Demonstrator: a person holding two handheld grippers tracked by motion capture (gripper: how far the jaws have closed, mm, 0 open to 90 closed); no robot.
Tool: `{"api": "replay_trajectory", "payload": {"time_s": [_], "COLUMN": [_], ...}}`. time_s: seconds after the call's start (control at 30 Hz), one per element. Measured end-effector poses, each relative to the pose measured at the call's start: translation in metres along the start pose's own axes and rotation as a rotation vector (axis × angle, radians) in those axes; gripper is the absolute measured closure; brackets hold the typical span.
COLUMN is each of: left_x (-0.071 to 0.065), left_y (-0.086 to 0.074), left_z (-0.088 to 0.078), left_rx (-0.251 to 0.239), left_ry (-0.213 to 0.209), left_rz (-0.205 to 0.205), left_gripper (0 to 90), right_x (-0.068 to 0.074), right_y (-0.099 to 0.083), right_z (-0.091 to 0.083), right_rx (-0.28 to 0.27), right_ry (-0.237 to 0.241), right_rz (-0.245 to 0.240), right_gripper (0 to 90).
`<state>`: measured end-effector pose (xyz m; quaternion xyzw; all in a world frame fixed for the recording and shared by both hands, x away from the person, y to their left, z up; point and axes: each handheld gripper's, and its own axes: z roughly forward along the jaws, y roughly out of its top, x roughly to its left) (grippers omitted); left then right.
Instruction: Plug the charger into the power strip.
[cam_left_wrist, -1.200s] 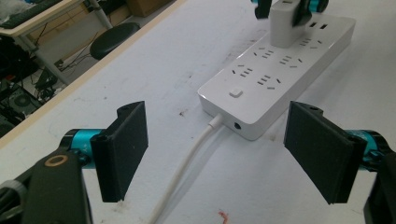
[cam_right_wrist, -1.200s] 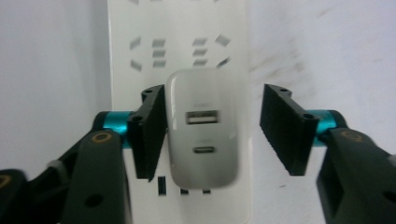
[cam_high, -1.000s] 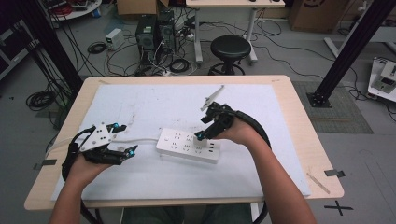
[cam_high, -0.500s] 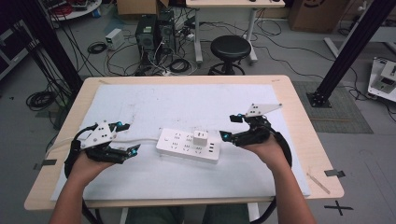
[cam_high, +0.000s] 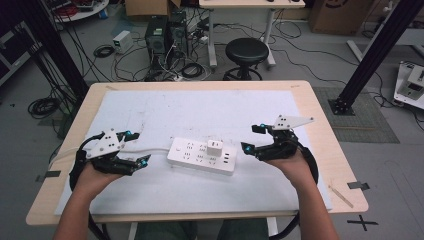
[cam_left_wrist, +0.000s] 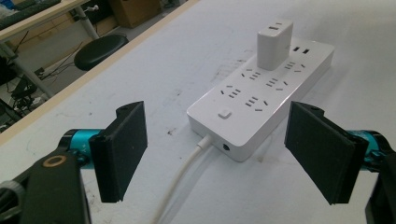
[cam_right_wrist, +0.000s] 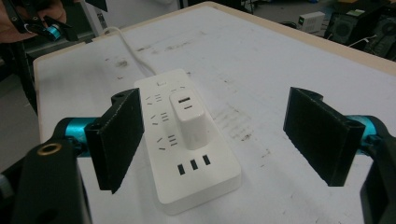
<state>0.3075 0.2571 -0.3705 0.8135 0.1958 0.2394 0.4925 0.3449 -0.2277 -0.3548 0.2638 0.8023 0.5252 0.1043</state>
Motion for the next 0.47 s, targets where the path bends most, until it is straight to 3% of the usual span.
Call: {"api": "replay_trajectory", "payload": {"time_s": [0.47], "left_x": [0.0014], "left_y": [-0.0004], "left_z": [0.0062], "left_rx": [0.008], "left_ry": [-0.003], "left_rz": [-0.004], "left_gripper": [21.1], "right_x": [0.0000], "right_y": [0.0024], "right_z": [-0.0043], "right_rx": [0.003], "right_ry": [-0.012], "right_rz": [0.007], "right_gripper": [20.7]}}
